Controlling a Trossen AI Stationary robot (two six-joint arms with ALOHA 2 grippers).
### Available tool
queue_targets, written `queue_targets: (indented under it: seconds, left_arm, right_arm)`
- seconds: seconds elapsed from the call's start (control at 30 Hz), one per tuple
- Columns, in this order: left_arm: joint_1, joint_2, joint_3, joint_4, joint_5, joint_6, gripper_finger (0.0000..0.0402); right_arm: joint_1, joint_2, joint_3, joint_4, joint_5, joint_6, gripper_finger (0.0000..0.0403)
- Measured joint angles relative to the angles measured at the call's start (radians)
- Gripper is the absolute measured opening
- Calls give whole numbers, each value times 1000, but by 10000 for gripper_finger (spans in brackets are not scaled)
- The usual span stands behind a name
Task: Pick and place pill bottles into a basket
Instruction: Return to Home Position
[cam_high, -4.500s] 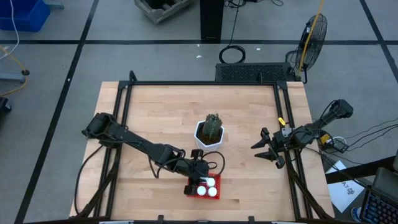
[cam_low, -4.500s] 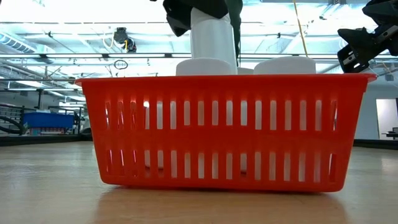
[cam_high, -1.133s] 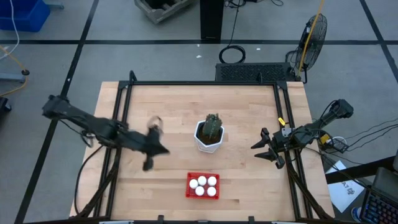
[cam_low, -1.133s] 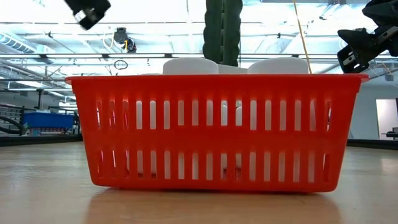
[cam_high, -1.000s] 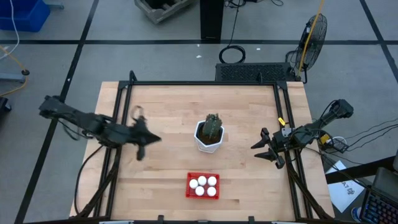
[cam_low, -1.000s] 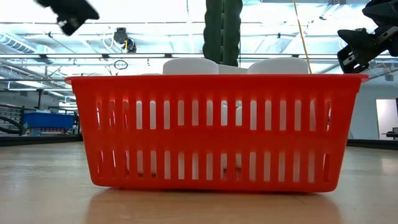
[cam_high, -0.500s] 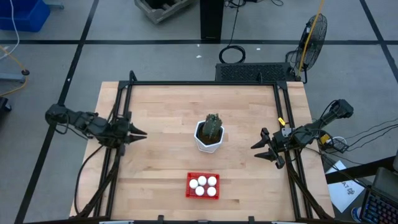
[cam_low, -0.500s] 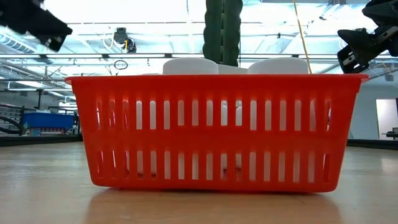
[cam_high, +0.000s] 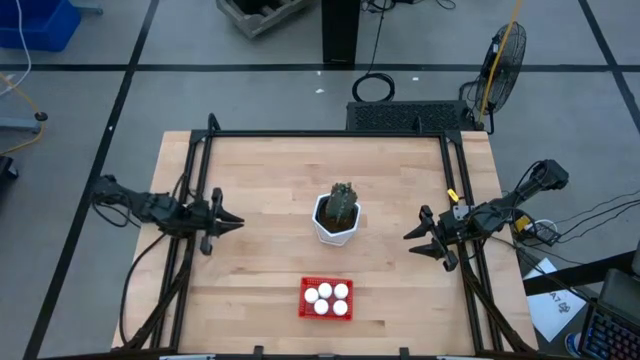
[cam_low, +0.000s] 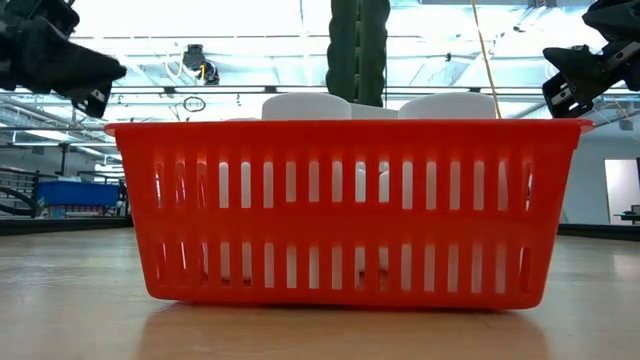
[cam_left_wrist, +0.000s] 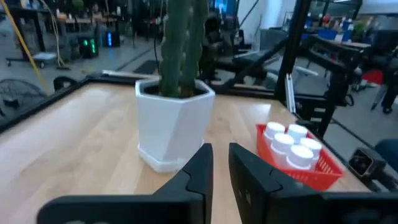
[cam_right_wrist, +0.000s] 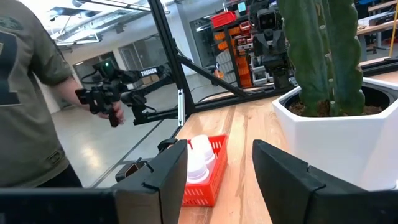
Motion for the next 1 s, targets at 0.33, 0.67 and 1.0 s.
queue_targets:
  seconds: [0.33, 0.67, 1.0]
  left_arm:
    - [0, 16, -31, 5, 1, -101, 55]
    - [0, 17, -31, 0, 0, -101, 40]
    - [0, 17, -31, 0, 0, -100, 54]
  right_arm:
    - [0, 0, 0, 0, 0, 0, 174]
    - [0, 0, 0, 0, 0, 0, 175]
    - [0, 0, 0, 0, 0, 0, 174]
